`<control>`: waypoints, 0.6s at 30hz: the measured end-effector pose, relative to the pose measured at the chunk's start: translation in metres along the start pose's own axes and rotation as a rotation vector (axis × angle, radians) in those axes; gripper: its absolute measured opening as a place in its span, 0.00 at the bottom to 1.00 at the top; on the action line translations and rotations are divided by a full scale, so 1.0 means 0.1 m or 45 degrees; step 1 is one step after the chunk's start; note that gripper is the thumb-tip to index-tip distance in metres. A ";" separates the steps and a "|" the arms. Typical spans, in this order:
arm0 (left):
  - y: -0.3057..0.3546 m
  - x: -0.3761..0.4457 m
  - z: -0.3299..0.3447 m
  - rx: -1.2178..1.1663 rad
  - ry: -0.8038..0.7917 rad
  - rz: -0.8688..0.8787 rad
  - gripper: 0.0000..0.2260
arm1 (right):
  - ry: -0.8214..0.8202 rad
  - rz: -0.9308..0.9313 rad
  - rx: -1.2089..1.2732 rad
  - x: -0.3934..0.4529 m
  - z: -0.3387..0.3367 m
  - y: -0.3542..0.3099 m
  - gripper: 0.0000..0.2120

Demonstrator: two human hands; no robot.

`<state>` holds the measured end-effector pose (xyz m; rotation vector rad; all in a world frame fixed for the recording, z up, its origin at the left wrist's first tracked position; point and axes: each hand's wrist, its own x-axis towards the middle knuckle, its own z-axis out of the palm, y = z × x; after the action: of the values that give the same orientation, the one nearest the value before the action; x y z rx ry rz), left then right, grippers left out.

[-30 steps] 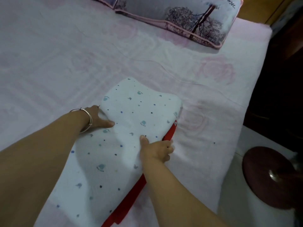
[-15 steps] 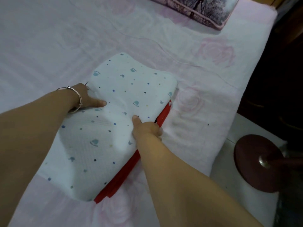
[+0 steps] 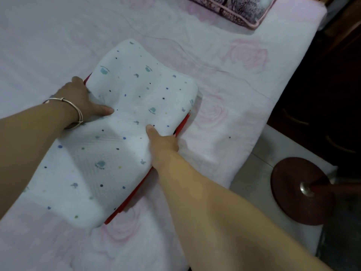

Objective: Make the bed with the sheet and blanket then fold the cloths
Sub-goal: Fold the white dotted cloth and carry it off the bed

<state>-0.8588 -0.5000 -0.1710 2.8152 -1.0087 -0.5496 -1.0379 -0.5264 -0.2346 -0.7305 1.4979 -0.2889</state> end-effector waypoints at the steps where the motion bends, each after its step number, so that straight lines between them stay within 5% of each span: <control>1: 0.01 -0.06 -0.04 -0.012 0.020 -0.004 0.39 | -0.013 -0.017 0.002 -0.03 -0.02 -0.01 0.35; 10: -0.26 -0.89 -0.54 -0.255 0.124 -0.263 0.40 | -0.220 -0.199 -0.199 -0.63 -0.12 -0.34 0.33; 15: -0.53 -1.45 -1.00 -0.391 0.208 -0.454 0.40 | -0.418 -0.263 -0.262 -1.08 0.06 -0.50 0.49; 18: -0.76 -1.89 -1.28 -0.468 0.290 -0.580 0.41 | -0.591 -0.308 -0.388 -1.51 0.16 -0.61 0.50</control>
<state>-0.9014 -0.3249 -0.0111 2.6796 -0.1937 -0.3872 -1.0199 -0.4780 -0.0798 -1.1407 1.0206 -0.0607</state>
